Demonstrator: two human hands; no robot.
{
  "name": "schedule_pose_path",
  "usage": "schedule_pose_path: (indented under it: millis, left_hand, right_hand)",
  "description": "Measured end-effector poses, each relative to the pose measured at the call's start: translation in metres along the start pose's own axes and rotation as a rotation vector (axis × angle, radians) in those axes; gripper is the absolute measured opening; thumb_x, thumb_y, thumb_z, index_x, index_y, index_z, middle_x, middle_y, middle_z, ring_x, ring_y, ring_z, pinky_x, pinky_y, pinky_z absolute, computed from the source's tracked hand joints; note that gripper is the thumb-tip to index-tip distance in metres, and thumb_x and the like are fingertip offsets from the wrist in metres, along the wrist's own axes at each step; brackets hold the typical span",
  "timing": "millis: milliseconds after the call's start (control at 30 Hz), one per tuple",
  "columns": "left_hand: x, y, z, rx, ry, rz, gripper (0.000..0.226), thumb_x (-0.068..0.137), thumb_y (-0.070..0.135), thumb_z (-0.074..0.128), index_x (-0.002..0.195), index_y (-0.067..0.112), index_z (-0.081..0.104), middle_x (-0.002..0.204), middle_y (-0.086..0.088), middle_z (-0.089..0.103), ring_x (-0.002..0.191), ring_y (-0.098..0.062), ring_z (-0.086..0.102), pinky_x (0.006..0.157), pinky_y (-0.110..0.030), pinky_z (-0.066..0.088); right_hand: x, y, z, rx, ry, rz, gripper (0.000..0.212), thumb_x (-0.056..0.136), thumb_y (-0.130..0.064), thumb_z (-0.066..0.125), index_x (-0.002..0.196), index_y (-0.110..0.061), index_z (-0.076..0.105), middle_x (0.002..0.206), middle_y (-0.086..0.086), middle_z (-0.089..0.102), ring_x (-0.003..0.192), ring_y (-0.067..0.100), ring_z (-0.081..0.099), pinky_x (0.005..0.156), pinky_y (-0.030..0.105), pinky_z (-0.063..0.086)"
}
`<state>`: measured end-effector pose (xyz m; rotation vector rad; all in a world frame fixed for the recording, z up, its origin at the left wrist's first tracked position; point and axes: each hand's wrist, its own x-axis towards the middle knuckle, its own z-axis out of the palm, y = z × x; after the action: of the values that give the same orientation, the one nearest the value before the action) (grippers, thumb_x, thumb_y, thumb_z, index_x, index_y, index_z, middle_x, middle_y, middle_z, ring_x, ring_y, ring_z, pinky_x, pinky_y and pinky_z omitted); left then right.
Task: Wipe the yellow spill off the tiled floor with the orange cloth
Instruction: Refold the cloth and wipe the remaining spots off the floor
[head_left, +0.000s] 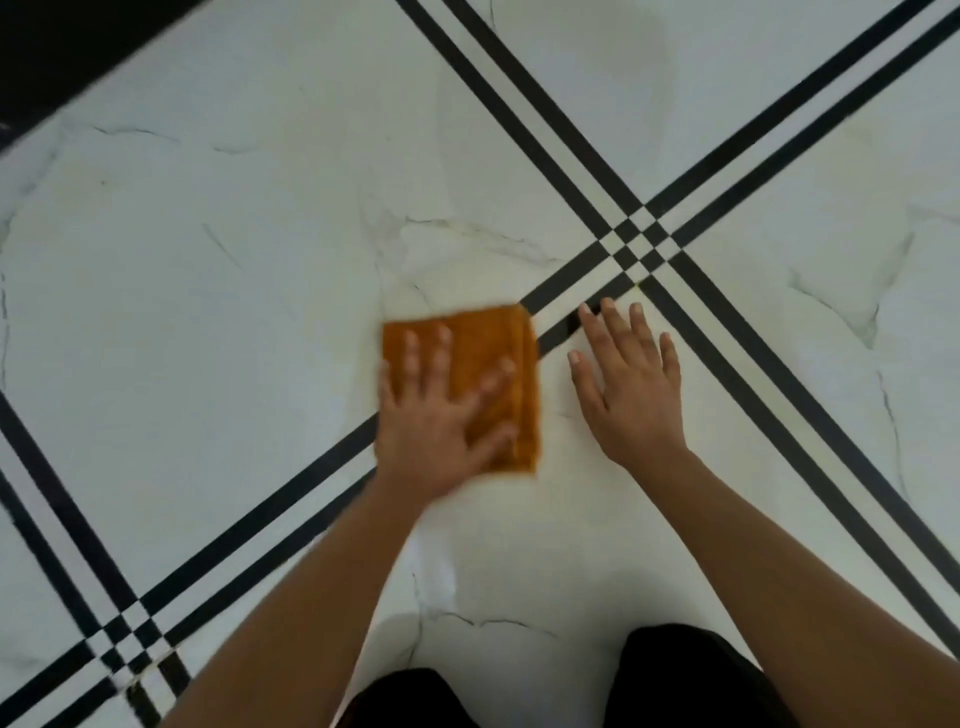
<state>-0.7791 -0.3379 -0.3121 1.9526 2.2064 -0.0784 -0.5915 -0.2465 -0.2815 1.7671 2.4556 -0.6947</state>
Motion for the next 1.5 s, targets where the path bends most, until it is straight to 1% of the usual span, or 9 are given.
schedule_pose_path:
  millis: [100, 267, 433, 600, 767, 967, 1133, 1300, 1500]
  left_hand:
    - [0.036, 0.011, -0.012, -0.148, 0.062, -0.577, 0.072, 0.082, 0.077, 0.018, 0.146, 0.045, 0.007, 0.155, -0.022, 0.006, 0.139, -0.049, 0.003, 0.106, -0.068, 0.010]
    - [0.011, 0.037, -0.003, 0.019, -0.030, 0.237, 0.071, 0.081, 0.078, 0.021, 0.145, 0.048, 0.010, 0.156, -0.016, 0.008, 0.140, -0.045, 0.004, 0.106, -0.068, 0.013]
    - [0.084, 0.037, -0.016, -0.039, 0.048, -0.217, 0.075, 0.078, 0.081, 0.012, 0.145, 0.047, 0.000, 0.157, -0.017, 0.002, 0.140, -0.045, -0.002, 0.107, -0.062, -0.002]
    - [0.098, 0.076, -0.015, 0.066, -0.052, 0.488, 0.073, 0.078, 0.082, 0.010, 0.144, 0.051, 0.004, 0.157, -0.015, 0.001, 0.141, -0.042, -0.006, 0.109, -0.064, 0.001]
    - [0.143, 0.074, -0.022, -0.030, 0.042, -0.206, 0.078, 0.078, 0.081, 0.014, 0.146, 0.046, 0.003, 0.157, -0.016, 0.003, 0.141, -0.045, -0.002, 0.108, -0.063, -0.002]
    - [0.082, 0.105, -0.013, 0.076, -0.132, 0.525, 0.081, 0.076, 0.083, 0.024, 0.146, 0.047, 0.006, 0.157, -0.011, -0.004, 0.141, -0.040, -0.008, 0.104, -0.068, 0.010]
    - [0.103, 0.137, -0.020, -0.005, -0.123, 0.015, 0.081, 0.076, 0.083, 0.017, 0.146, 0.044, 0.005, 0.158, -0.011, 0.003, 0.142, -0.041, -0.001, 0.107, -0.060, -0.005]
    - [0.096, 0.118, -0.036, -0.186, -0.179, 0.162, 0.074, 0.080, 0.078, 0.012, 0.146, 0.043, 0.011, 0.157, -0.002, 0.015, 0.144, -0.030, 0.010, 0.111, -0.054, 0.008]
    - [0.107, 0.088, -0.053, -0.360, -0.084, 0.224, 0.053, 0.089, 0.040, 0.057, 0.134, 0.014, 0.045, 0.136, -0.006, 0.048, 0.125, -0.023, 0.042, 0.104, -0.037, 0.033]
  right_hand:
    - [-0.004, 0.023, -0.002, -0.049, 0.008, 0.029, 0.065, 0.090, -0.054, 0.003, 0.149, -0.030, 0.009, 0.158, -0.002, 0.006, 0.145, 0.016, -0.006, 0.114, 0.038, -0.008]
    - [0.013, 0.046, -0.017, -0.101, 0.042, 0.033, 0.059, 0.094, -0.049, 0.013, 0.149, -0.027, 0.013, 0.158, 0.000, 0.008, 0.145, 0.018, -0.005, 0.113, 0.038, -0.009]
    - [0.038, 0.056, -0.026, -0.043, 0.104, 0.061, 0.058, 0.095, -0.047, 0.015, 0.149, -0.027, 0.016, 0.158, -0.001, 0.011, 0.146, 0.019, -0.003, 0.115, 0.041, -0.004]
    - [0.056, 0.090, -0.045, 0.001, 0.123, 0.150, 0.058, 0.094, -0.050, 0.012, 0.149, -0.031, 0.013, 0.158, -0.003, 0.007, 0.145, 0.017, -0.005, 0.115, 0.040, -0.006]
    - [0.039, 0.099, -0.038, 0.023, 0.087, 0.141, 0.063, 0.091, -0.052, 0.006, 0.149, -0.030, 0.011, 0.158, -0.004, 0.006, 0.144, 0.014, -0.009, 0.115, 0.039, -0.006]
    - [0.029, 0.116, -0.045, 0.085, 0.080, 0.184, 0.068, 0.087, -0.058, -0.001, 0.149, -0.031, 0.010, 0.158, -0.003, 0.005, 0.143, 0.014, -0.011, 0.115, 0.038, -0.007]
    - [0.009, 0.120, -0.049, 0.095, 0.067, 0.172, 0.069, 0.087, -0.056, -0.003, 0.149, -0.028, 0.011, 0.158, -0.002, 0.005, 0.144, 0.017, -0.009, 0.115, 0.039, -0.006]
    - [0.004, 0.104, -0.054, 0.223, 0.070, 0.244, 0.053, 0.097, -0.049, 0.029, 0.142, -0.022, 0.036, 0.147, 0.003, 0.039, 0.139, 0.021, 0.026, 0.114, 0.039, 0.016]
    - [0.036, 0.062, -0.052, 0.452, -0.047, 0.428, 0.058, 0.085, -0.051, 0.058, 0.134, -0.024, 0.043, 0.126, 0.002, 0.055, 0.118, 0.026, 0.049, 0.103, 0.049, 0.036]
